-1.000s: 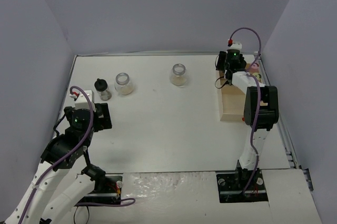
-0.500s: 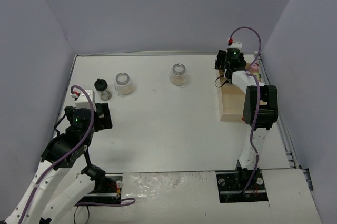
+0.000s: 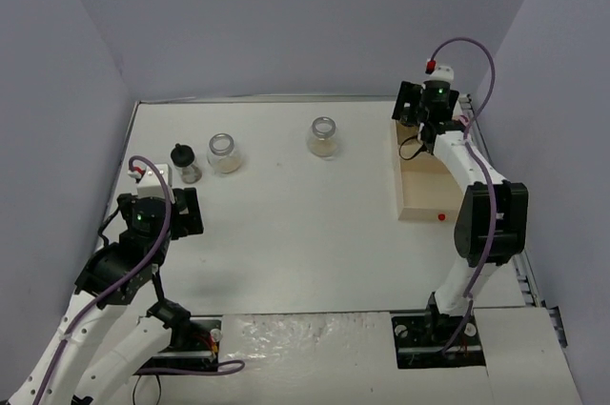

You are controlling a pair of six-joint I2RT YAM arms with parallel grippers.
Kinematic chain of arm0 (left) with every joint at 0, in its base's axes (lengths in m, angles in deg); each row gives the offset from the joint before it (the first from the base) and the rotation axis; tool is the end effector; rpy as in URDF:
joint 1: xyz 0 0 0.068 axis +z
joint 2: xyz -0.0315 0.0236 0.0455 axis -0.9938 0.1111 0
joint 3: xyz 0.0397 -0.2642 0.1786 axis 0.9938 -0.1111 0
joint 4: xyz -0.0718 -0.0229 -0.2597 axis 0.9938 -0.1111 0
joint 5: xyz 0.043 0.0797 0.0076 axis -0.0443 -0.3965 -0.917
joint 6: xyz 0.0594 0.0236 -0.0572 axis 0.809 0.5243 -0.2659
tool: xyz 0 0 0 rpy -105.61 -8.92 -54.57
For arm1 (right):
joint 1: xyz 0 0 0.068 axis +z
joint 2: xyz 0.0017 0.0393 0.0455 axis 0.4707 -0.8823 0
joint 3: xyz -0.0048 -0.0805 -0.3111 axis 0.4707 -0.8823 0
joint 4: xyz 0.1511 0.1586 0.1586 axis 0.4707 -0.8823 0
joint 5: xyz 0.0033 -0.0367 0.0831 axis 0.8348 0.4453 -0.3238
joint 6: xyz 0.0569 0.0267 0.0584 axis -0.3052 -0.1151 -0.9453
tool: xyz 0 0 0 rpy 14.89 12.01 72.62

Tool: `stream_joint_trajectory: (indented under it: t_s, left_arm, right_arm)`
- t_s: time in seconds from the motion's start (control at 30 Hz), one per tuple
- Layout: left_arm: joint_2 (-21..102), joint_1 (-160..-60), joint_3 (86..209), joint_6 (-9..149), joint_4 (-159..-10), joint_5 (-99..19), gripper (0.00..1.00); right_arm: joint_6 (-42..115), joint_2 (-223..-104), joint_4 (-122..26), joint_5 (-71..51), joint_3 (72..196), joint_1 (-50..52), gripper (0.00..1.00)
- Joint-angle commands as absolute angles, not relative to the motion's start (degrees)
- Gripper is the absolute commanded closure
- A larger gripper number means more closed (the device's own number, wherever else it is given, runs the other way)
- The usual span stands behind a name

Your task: Organize the condiment bottles

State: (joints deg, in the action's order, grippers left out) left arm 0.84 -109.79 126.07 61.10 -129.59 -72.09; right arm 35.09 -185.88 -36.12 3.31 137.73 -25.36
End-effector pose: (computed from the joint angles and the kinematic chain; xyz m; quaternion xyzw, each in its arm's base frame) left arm 0.1220 -0.0258 0.3537 -0.0628 0.8425 -0.0358 0.5338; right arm 0.4958 0.0159 0.3356 0.0689 0.7801 0.0205 0.6215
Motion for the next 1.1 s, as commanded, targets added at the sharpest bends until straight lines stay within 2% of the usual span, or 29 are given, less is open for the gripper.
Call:
stream_joint_trajectory:
  t_s: [0.0, 0.3, 0.4, 0.53, 0.7, 1.07]
  left_arm:
    - [2.72, -109.36, 126.85, 60.23, -126.95, -74.26, 0.03]
    - [10.4, -106.92, 129.39, 54.27, -127.21, -76.19, 0.03]
    - [14.97, -103.91, 130.52, 53.25, -126.3, -75.26, 0.03]
    - [20.36, -95.29, 130.22, 53.96, -122.59, -67.34, 0.03]
    - [25.5, -86.91, 130.24, 55.99, -117.08, -58.41, 0.03]
    - [37.56, -84.64, 135.38, 61.88, -114.59, -55.91, 0.03]
  right_arm:
    - [32.36, -170.51, -42.92, 0.08, 136.26, -24.92, 0.0]
    - [28.2, -144.99, -51.16, -15.33, 120.8, -23.65, 0.0]
    - [25.88, -135.92, -51.89, -17.71, 116.41, -22.72, 0.0]
    - [25.4, -127.09, -54.34, -21.64, 111.39, -22.37, 0.0]
    - [24.32, -119.86, -54.79, -26.05, 107.43, -22.37, 0.0]
    - [23.76, -113.29, -55.23, -29.2, 103.73, -22.37, 0.0]
